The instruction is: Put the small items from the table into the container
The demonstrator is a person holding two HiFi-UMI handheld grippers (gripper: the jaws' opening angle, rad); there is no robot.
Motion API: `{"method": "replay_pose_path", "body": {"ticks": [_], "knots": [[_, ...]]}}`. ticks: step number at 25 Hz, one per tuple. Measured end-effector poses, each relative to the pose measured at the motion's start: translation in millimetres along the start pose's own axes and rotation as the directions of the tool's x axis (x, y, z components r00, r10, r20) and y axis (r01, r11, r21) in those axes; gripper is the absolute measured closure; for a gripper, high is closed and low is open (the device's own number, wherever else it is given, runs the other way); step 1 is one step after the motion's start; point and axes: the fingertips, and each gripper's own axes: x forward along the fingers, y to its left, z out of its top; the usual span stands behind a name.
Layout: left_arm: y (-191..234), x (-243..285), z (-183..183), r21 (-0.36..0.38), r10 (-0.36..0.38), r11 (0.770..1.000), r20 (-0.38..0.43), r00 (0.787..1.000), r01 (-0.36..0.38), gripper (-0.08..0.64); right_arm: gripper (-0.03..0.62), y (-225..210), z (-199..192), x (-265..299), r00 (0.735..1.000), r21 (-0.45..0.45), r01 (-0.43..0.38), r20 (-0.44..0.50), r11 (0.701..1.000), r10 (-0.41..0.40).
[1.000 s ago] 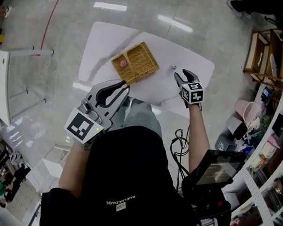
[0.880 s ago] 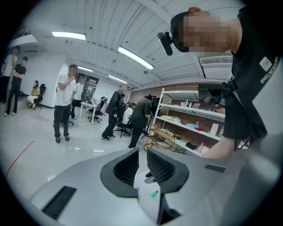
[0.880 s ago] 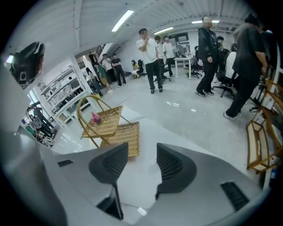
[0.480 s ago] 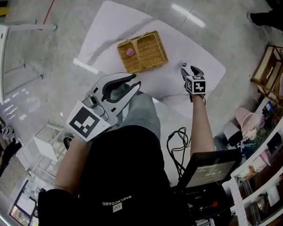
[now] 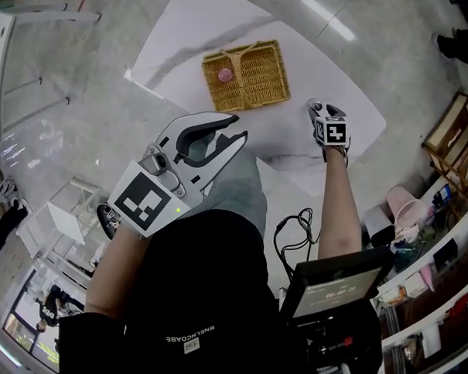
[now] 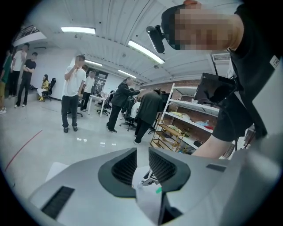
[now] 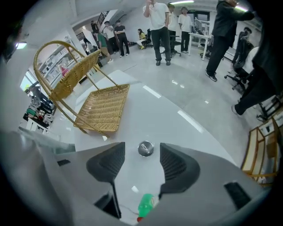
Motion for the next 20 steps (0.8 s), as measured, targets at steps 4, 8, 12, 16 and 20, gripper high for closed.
{"method": "replay_pose_path", "body": {"ticks": [4, 8, 12, 16, 20], "knots": [[2, 4, -10, -0.012, 0.001, 1.000, -0.012, 1.000, -0.001, 0.494, 0.359, 0, -3, 18, 0.999, -0.033, -0.007, -0.038, 0.999, 0.006], [3, 6, -20, -0.032, 0.003, 0.999, -0.017, 1.000, -0.004, 0.494, 0.359, 1, -7, 33, 0.997, -0.063, -0.009, -0.073, 0.998, 0.004], [1, 7, -27, -0.034, 0.005, 0.999, -0.024, 1.000, -0.006, 0.494, 0.359, -3, -10, 45, 0.996, -0.057, -0.003, -0.085, 0.998, -0.002], [-1, 6, -35, -0.037, 0.005, 0.999, -0.035, 0.999, -0.006, 0.494, 0.359, -9, -10, 48, 0.996, -0.030, 0.021, -0.086, 0.999, -0.023], [-1, 9, -40, -0.043, 0.009, 0.999, -0.036, 0.999, -0.010, 0.494, 0.360, -13, -11, 52, 0.996, -0.022, 0.017, -0.089, 1.000, -0.019]]}}
